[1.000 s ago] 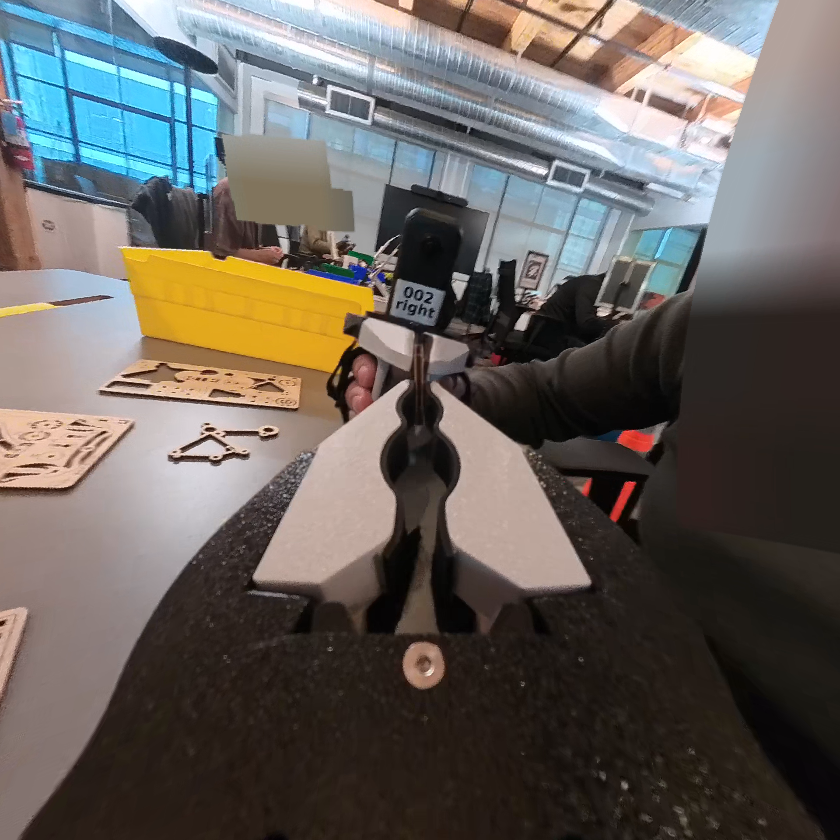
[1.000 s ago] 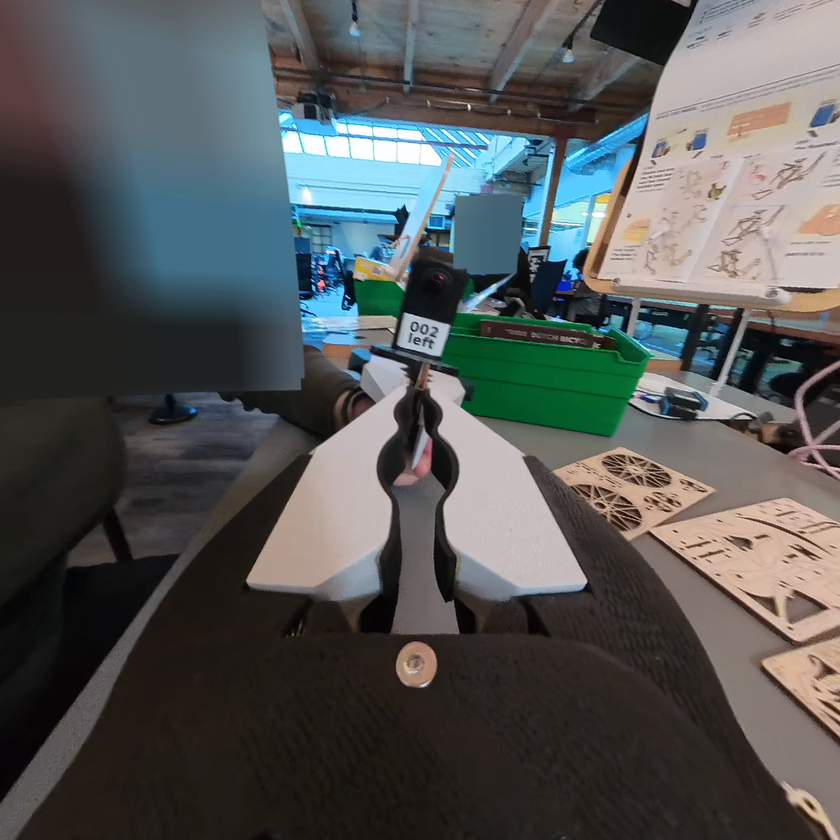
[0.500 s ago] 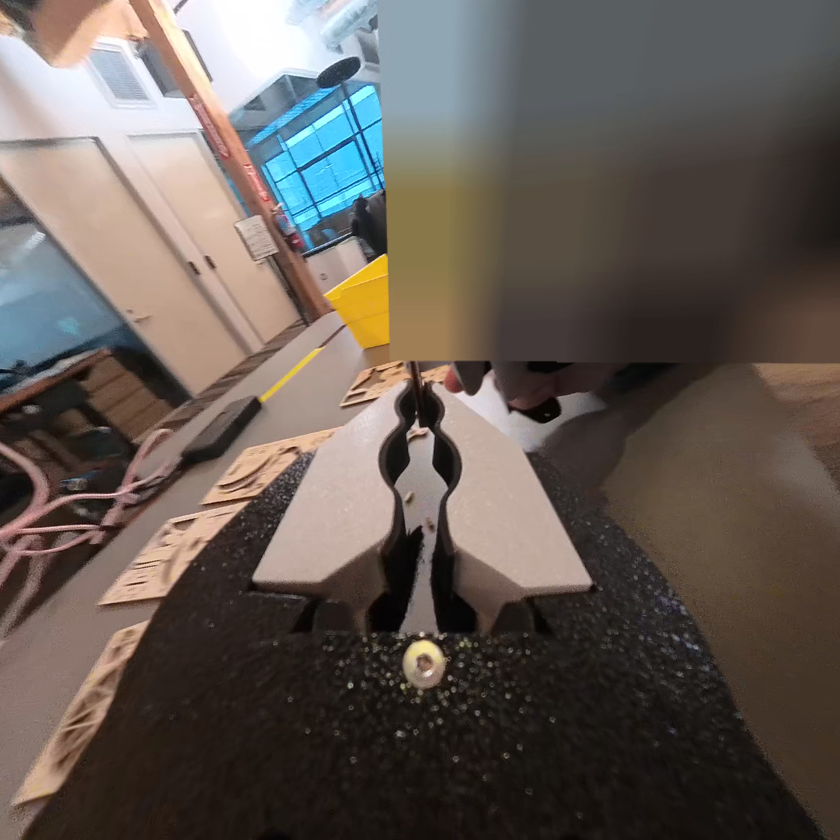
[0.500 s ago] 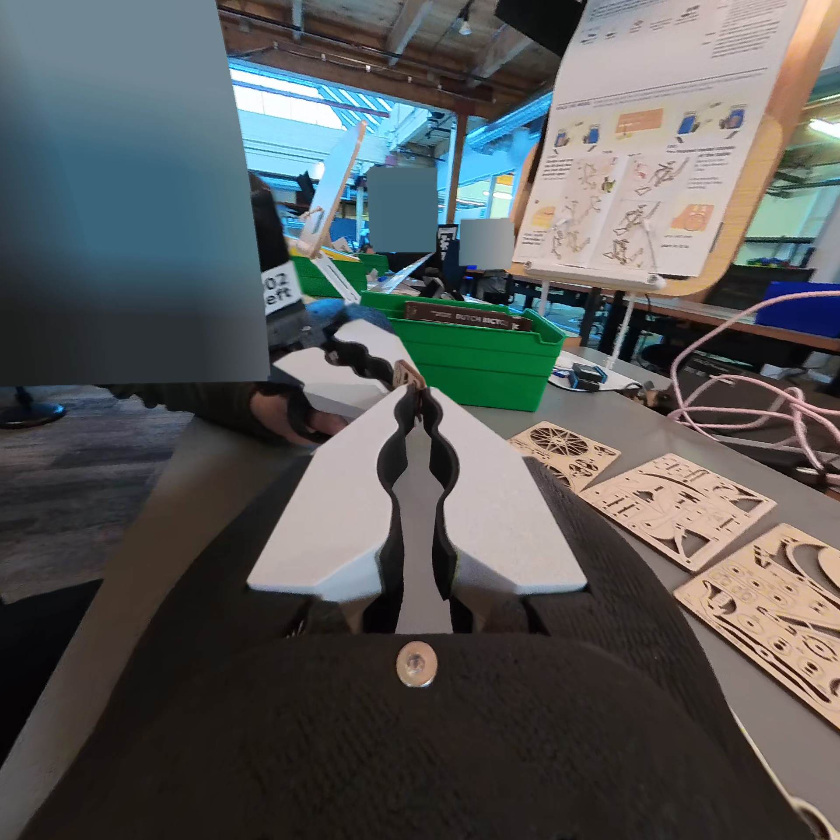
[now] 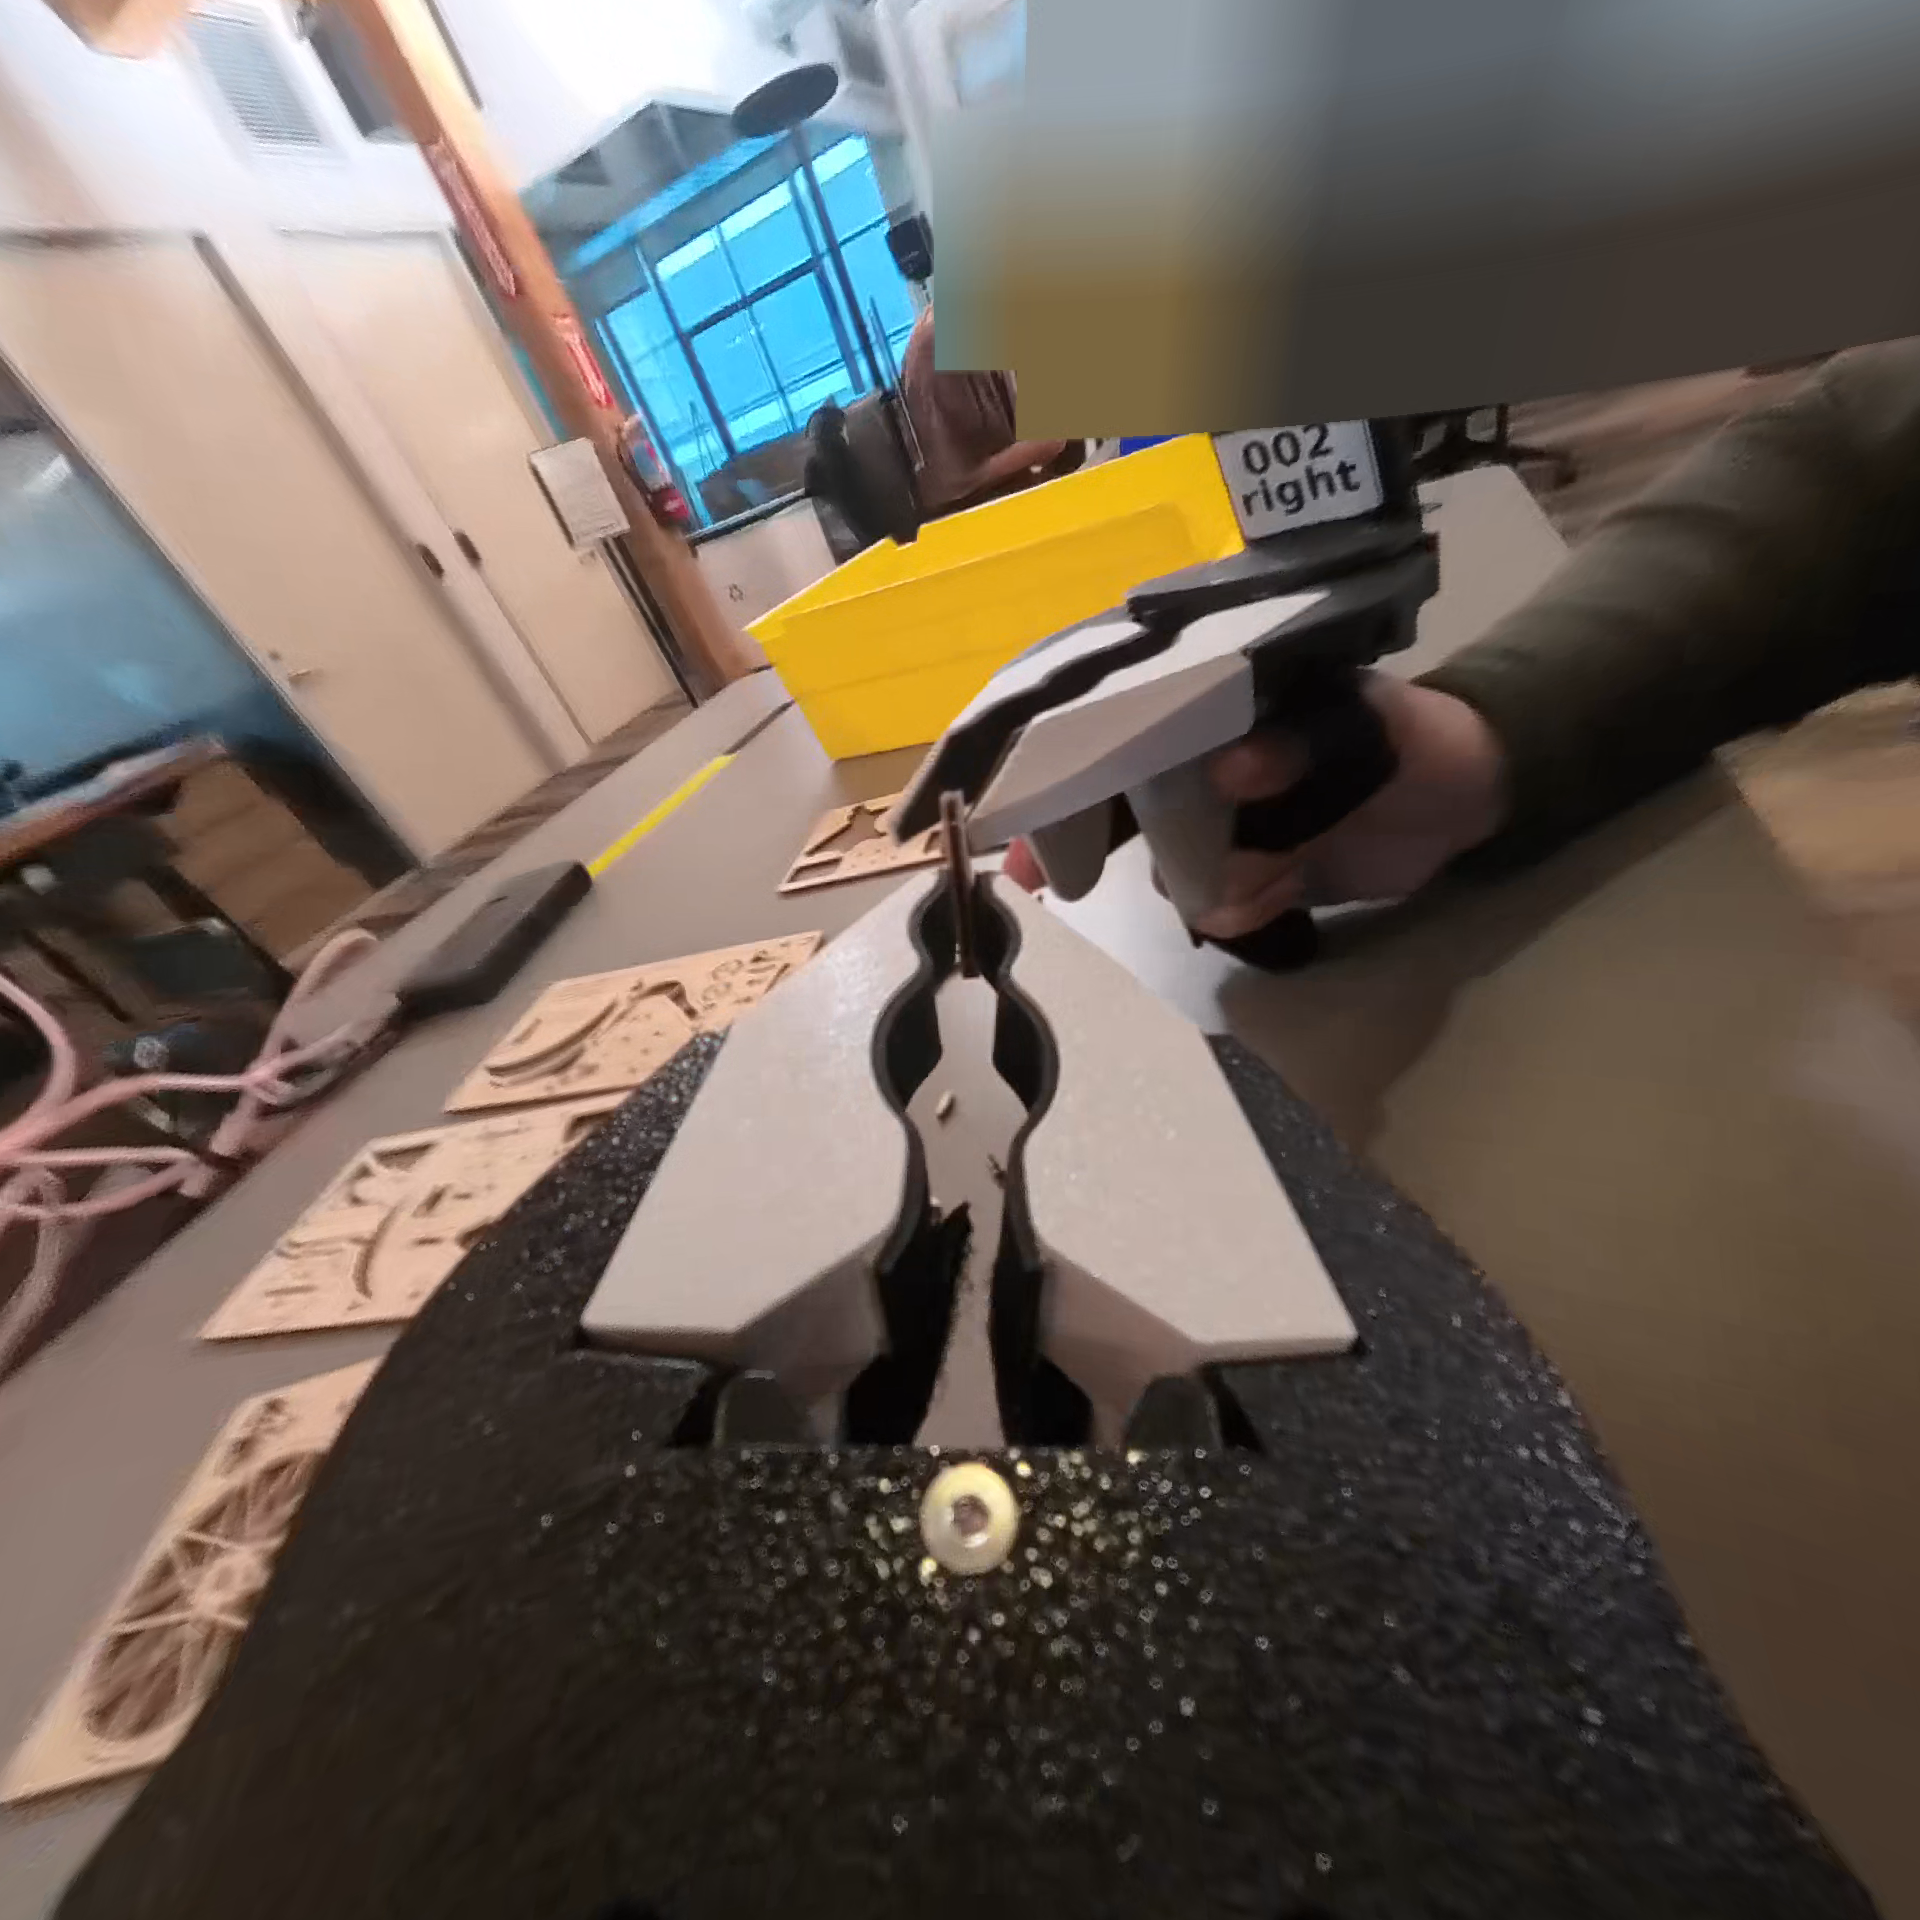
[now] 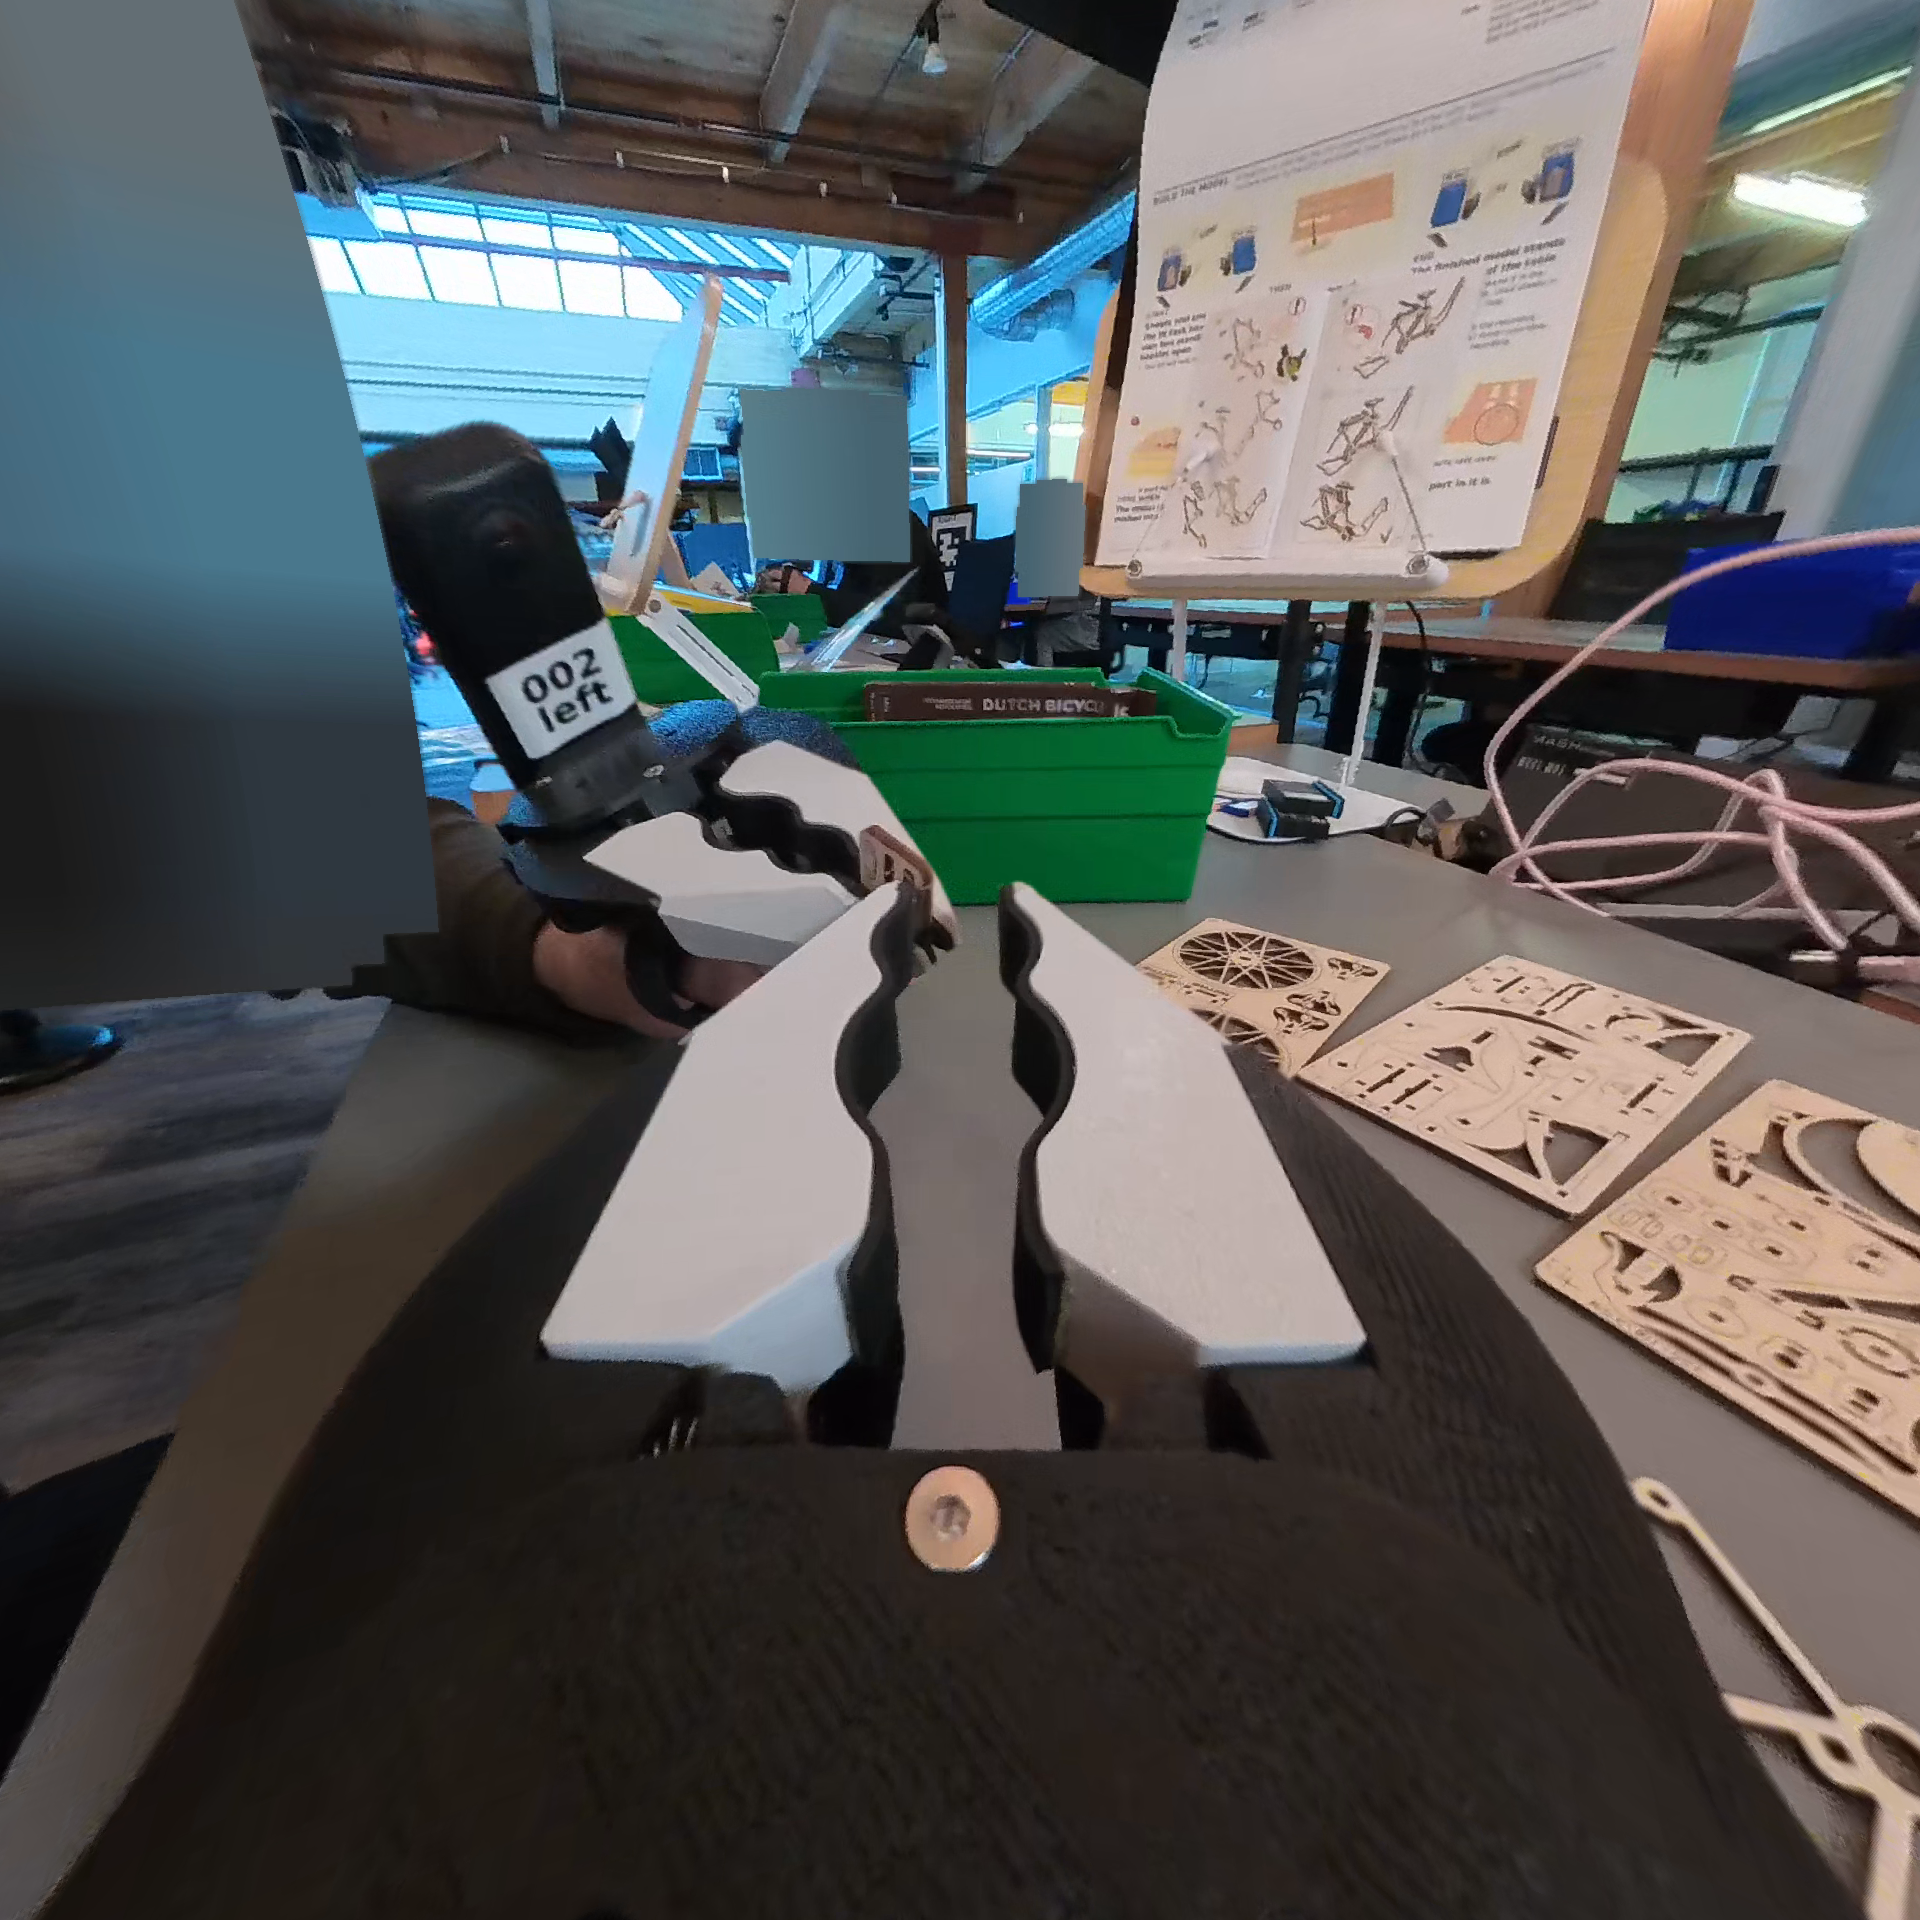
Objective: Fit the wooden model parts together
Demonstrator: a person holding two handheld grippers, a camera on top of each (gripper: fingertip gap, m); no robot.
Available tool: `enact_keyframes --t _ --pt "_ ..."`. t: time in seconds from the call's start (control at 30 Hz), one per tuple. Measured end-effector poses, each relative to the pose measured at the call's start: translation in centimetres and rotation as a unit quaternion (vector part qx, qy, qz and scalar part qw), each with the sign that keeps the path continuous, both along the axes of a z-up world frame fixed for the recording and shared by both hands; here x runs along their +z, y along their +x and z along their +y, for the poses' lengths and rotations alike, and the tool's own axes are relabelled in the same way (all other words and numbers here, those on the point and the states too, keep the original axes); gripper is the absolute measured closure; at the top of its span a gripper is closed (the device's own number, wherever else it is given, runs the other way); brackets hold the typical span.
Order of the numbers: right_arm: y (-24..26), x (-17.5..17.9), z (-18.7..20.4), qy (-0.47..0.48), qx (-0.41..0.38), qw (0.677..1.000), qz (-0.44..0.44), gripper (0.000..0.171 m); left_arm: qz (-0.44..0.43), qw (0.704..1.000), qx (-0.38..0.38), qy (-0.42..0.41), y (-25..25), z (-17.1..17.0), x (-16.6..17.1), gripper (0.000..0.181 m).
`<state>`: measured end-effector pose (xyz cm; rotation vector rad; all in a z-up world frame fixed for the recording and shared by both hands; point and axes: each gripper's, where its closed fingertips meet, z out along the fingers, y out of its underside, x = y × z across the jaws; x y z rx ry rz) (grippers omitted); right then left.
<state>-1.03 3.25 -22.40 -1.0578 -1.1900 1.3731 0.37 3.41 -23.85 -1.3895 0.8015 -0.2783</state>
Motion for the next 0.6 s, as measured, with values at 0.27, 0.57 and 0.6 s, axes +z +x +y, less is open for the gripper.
enact_keyframes --t 0.27,0.57,0.6 --pt "0.7 0.7 -1.7 0.192 -0.042 0.980 0.016 0.170 0.130 0.984 0.038 0.111 0.4 -0.7 0.6 0.180" --pt "0.9 0.9 -2.3 0.332 -0.097 0.938 0.026 0.169 0.163 0.974 0.042 0.150 0.5 -1.2 0.9 0.180" --pt "1.0 1.0 -2.4 0.339 -0.104 0.935 0.029 0.169 0.154 0.976 0.040 0.150 0.5 -1.3 1.0 0.180"
